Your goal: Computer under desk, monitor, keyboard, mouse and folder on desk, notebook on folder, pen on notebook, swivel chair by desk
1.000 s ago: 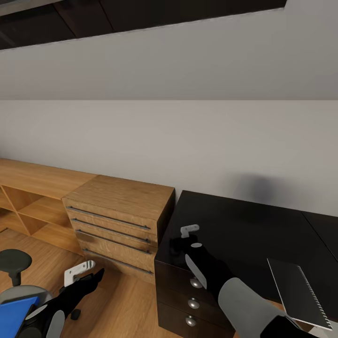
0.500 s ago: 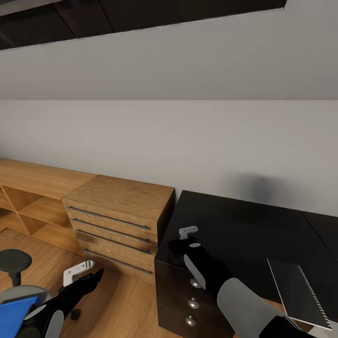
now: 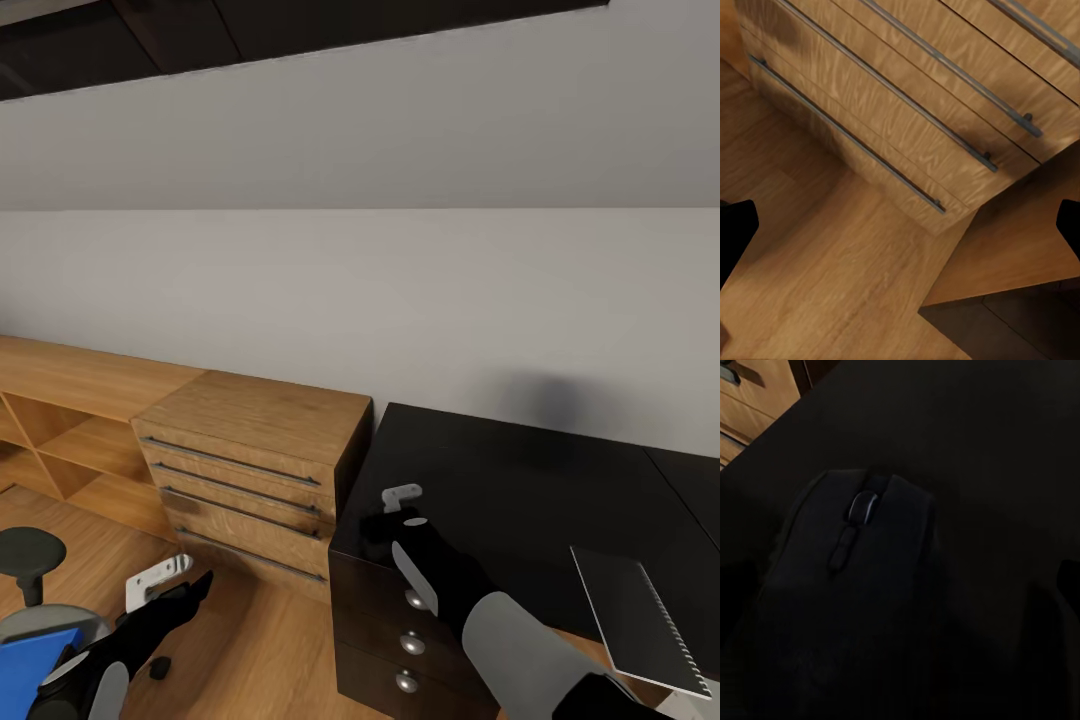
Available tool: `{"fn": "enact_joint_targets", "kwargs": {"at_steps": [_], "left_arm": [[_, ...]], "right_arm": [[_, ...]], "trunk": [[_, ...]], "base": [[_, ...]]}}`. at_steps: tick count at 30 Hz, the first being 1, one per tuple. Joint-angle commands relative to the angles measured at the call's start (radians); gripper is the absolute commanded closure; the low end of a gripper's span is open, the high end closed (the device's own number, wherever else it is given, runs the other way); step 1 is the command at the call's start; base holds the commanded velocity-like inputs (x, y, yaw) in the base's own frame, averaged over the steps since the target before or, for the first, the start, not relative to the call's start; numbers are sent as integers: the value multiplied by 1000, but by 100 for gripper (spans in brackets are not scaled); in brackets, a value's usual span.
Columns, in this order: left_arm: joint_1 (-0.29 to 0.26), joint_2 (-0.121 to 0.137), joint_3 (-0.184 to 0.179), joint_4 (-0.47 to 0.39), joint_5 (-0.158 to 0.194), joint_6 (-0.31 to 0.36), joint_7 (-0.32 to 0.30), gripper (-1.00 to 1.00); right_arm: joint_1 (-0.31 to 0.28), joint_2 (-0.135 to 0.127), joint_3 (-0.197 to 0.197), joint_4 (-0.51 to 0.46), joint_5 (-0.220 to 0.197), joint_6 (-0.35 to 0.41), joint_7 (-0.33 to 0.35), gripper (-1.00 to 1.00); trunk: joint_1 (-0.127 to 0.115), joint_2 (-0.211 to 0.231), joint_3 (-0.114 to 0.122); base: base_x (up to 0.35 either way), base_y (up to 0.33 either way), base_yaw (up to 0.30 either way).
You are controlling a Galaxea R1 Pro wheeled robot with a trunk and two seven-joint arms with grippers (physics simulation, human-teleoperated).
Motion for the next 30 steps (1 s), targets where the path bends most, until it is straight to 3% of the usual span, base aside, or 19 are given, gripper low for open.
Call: {"fn": "enact_joint_targets", "kwargs": {"at_steps": [1,2,3,30], "left_arm": [[-1,-1,2,-1,10,6,4,-100],[-1,-1,2,-1,11,6,4,-100],[-1,-1,2,-1,11,6,4,-100],[-1,-2,-4,-1,11,6,0,-100]], "right_arm": [[-1,0,4,-1,-9,3,-9,-100],[-1,0,4,-1,-9,3,-9,-100],[-1,0,4,-1,-9,3,-9,100],[-1,0,1,-3,-7,1,-10,100]], "trunk": [[0,-1,-1],[0,-1,-1],[0,-1,-1],[0,-1,-1]], "base": [[0,0,0],[0,0,0],[0,0,0],[0,0,0]]}}
